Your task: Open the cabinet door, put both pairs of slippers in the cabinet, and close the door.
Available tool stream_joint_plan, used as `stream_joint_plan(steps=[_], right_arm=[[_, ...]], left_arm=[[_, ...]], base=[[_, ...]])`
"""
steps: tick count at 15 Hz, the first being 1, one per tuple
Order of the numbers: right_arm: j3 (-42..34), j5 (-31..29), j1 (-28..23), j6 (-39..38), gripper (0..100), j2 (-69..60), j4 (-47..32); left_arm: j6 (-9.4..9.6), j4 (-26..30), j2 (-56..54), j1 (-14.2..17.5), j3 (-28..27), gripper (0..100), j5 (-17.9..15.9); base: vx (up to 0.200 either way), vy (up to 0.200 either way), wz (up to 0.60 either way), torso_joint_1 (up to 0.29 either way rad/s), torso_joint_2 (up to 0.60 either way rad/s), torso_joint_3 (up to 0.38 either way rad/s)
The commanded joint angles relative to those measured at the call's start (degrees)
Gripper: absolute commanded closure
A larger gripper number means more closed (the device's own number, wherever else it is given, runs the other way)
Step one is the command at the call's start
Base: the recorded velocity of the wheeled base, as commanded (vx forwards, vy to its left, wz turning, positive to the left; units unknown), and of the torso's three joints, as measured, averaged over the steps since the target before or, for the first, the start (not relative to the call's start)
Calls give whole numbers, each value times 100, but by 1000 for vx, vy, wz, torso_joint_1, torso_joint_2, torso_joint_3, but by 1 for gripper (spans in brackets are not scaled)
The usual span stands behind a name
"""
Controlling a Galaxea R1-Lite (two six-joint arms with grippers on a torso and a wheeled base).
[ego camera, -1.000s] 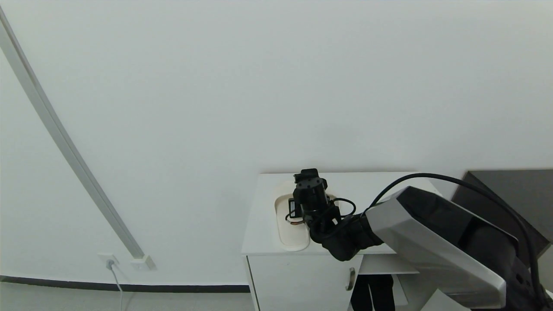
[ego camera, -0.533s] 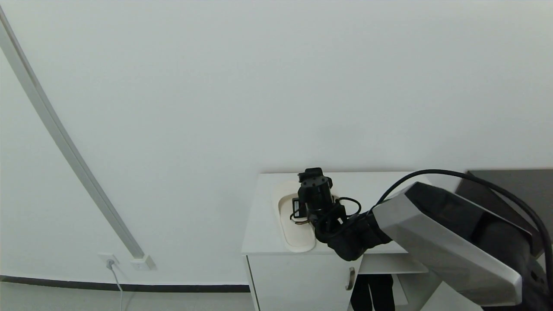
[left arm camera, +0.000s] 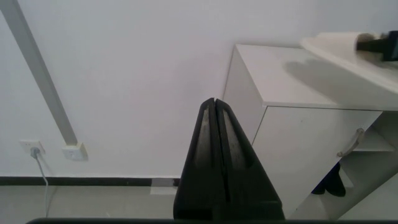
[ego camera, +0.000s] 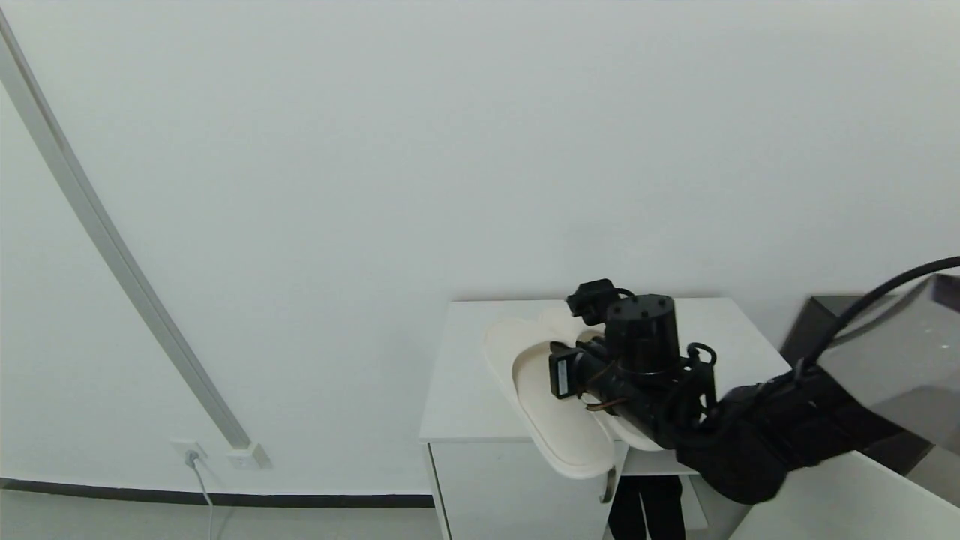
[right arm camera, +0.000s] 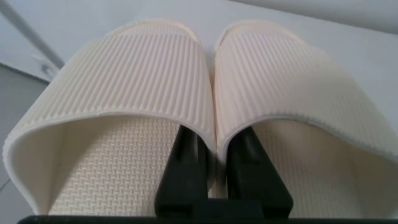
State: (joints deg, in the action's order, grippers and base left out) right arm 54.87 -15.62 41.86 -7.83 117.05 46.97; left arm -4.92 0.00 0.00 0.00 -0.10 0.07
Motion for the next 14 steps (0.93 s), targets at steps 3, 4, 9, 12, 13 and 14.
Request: stream_joint_plan(steps=[3,4,9,12,13,14], right_arm=[[-1734,990,-3,150,100,-2222,155],[-1954,1096,-3,141,100,-2459,119],[-2288,1201,6,141,100,-2574,-4],[-2472,1192,103,141,100,-2556,-4],[-2464,1201,147,141,100,-2477,14],[-2464,1192,182,141,100,-2442,23]], left_arm=[[0,0,0,0,1,100,1],[-8,0,0,0,1,100,1],[-17,0,0,0,1,100,1],[-17,0,0,0,1,100,1],[-17,0,9,0,1,100,1],[-17,0,0,0,1,100,1]], base=[[0,0,0,0,0,0],[0,0,0,0,0,0],[0,0,0,0,0,0],[0,0,0,0,0,0],[0,0,0,0,0,0],[0,0,0,0,0,0]])
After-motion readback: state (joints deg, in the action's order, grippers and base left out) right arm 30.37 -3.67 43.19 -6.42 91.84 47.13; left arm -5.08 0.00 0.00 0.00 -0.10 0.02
